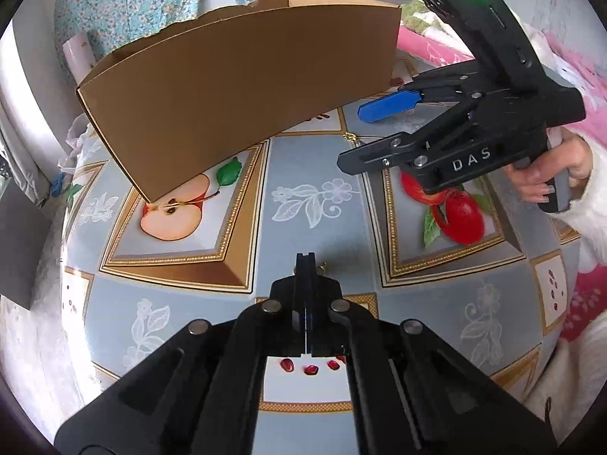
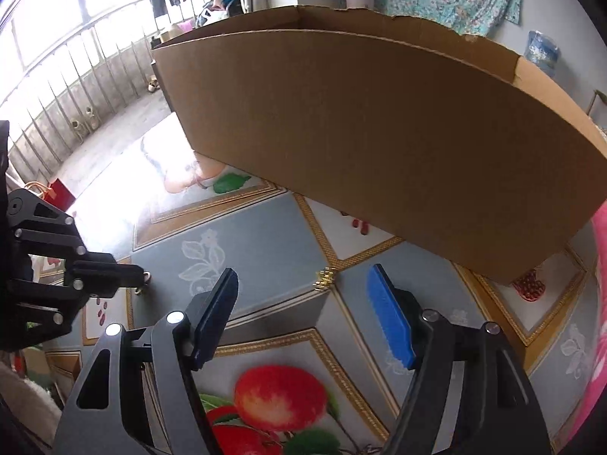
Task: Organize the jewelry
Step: 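Return the left gripper to the gold butterfly earring on the table, then close the left gripper on the gold butterfly earring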
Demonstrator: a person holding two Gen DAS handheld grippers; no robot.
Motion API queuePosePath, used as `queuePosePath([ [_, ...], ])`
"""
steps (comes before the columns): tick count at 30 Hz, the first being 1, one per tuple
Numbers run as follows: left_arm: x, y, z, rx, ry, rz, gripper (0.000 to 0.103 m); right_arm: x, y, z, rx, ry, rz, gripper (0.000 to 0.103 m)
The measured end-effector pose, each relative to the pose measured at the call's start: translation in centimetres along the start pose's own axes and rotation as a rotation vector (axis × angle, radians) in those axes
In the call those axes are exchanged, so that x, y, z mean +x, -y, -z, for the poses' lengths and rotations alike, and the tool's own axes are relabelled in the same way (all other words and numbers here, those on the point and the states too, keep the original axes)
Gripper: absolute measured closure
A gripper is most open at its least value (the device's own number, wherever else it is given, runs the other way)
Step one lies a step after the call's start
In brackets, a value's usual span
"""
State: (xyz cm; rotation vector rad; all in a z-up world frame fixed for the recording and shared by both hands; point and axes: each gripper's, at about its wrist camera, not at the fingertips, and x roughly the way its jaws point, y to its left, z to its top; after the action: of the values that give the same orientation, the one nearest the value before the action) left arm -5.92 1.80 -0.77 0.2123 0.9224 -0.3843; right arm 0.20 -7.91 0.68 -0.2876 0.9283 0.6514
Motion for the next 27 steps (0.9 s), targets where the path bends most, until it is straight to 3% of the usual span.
queuePosePath([
  [3, -0.7, -0.1, -0.1, -0.011, 0.021, 0.001, 0.103, -0.2, 0.3, 0.1, 0.016, -0.002, -0.005, 0.034],
  [5, -0.5, 0.1, -0.1, -0.011, 0.007, 0.001, 0.084, -0.2, 0.4, 0.3, 0.016, -0.003, 0.002, 0.034],
  [7, 0.1, 0.3, 0.1, -0.004, -0.011, -0.016, 0.076, -0.1, 0.4, 0.5, 0.016, -0.002, 0.005, 0.034],
  [9, 0.5, 0.3, 0.2, 0.008, -0.02, -0.021, 0.078, 0.0, 0.4, 0.6, 0.023, -0.005, -0.005, 0.034],
  [11, 0.5, 0.4, -0.2, 0.001, -0.034, 0.002, 0.089, -0.1, 0.2, 0.7, 0.016, -0.002, -0.003, 0.034],
  [14, 0.5, 0.6, -0.4, -0.003, -0.04, -0.009, 0.089, -0.3, 0.0, 0.8, 0.012, -0.002, -0.007, 0.034],
  [16, 0.5, 0.0, -0.7, -0.047, -0.05, 0.04, 0.089, -0.5, -0.1, 0.9, 0.016, 0.004, -0.01, 0.034],
  [17, 0.5, -0.3, -0.6, -0.075, -0.05, 0.077, 0.094, -0.7, -0.1, 1.0, 0.02, 0.007, -0.012, 0.034],
  [18, 0.5, -0.5, -0.6, -0.113, -0.059, 0.154, 0.1, -0.8, -0.1, 1.1, 0.024, 0.009, -0.013, 0.034],
  [20, 0.6, -0.2, -0.4, -0.149, -0.084, 0.241, 0.103, -0.9, 0.0, 1.2, 0.036, 0.008, -0.023, 0.034],
  [21, 0.9, -0.3, -0.3, -0.187, -0.105, 0.323, 0.103, -0.9, 0.0, 1.3, 0.04, 0.007, -0.028, 0.034],
  [25, 1.7, -0.8, 0.1, -0.308, -0.145, 0.479, 0.103, -1.1, 0.3, 1.4, 0.05, 0.01, -0.028, 0.034],
  [27, 1.7, -1.2, 0.3, -0.344, -0.147, 0.49, 0.103, -1.4, 0.5, 1.4, 0.051, 0.011, -0.029, 0.034],
])
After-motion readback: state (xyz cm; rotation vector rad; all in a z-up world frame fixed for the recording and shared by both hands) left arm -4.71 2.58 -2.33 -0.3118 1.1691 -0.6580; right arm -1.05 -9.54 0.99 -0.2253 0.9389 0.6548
